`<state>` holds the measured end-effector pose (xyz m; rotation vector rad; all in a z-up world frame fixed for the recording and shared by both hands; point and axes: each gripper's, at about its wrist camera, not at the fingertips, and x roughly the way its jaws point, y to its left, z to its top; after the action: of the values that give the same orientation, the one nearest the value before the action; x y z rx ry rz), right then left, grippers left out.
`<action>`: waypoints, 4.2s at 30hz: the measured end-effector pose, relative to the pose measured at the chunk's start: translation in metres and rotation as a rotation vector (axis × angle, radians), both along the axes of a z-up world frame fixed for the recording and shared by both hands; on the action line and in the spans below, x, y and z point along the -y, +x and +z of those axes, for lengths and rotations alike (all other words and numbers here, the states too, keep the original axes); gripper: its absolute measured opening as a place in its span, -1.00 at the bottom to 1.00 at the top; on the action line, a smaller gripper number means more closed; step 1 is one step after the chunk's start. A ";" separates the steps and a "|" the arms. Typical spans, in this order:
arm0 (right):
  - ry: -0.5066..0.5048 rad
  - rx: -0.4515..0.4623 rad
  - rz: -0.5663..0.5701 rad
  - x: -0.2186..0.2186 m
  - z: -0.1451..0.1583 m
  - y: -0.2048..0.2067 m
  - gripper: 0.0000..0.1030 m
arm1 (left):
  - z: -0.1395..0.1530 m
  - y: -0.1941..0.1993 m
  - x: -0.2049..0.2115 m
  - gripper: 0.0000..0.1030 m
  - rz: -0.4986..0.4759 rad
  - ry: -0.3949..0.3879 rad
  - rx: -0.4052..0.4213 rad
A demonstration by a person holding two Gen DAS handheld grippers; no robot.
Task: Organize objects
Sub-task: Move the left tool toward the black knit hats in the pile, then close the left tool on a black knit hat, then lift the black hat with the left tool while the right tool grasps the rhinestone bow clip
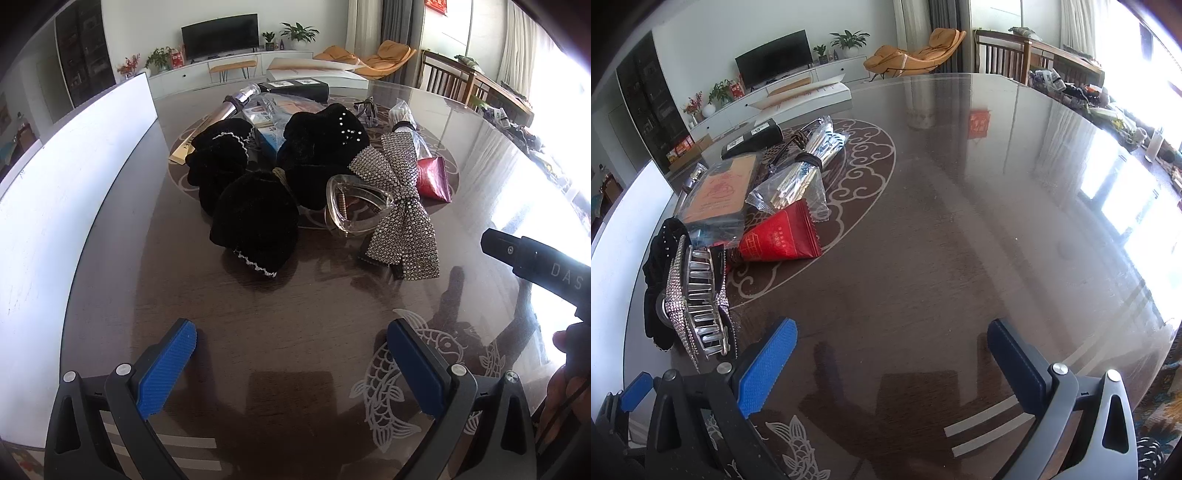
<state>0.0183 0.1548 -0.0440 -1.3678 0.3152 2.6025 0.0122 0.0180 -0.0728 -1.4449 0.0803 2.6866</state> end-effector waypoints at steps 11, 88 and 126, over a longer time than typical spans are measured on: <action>0.024 0.027 0.015 0.006 -0.005 -0.004 1.00 | 0.001 0.000 0.000 1.00 -0.014 0.001 -0.007; 0.097 0.059 0.025 0.015 -0.008 -0.004 1.00 | 0.002 -0.017 0.045 1.00 -0.025 -0.008 0.080; -0.107 -0.050 -0.047 -0.018 0.007 0.008 1.00 | 0.018 0.001 0.002 -0.23 -0.344 -0.143 -0.010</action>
<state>0.0261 0.1726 -0.0368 -1.3122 0.4940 2.6190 0.0132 0.0164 -0.0544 -1.3119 0.4832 2.4474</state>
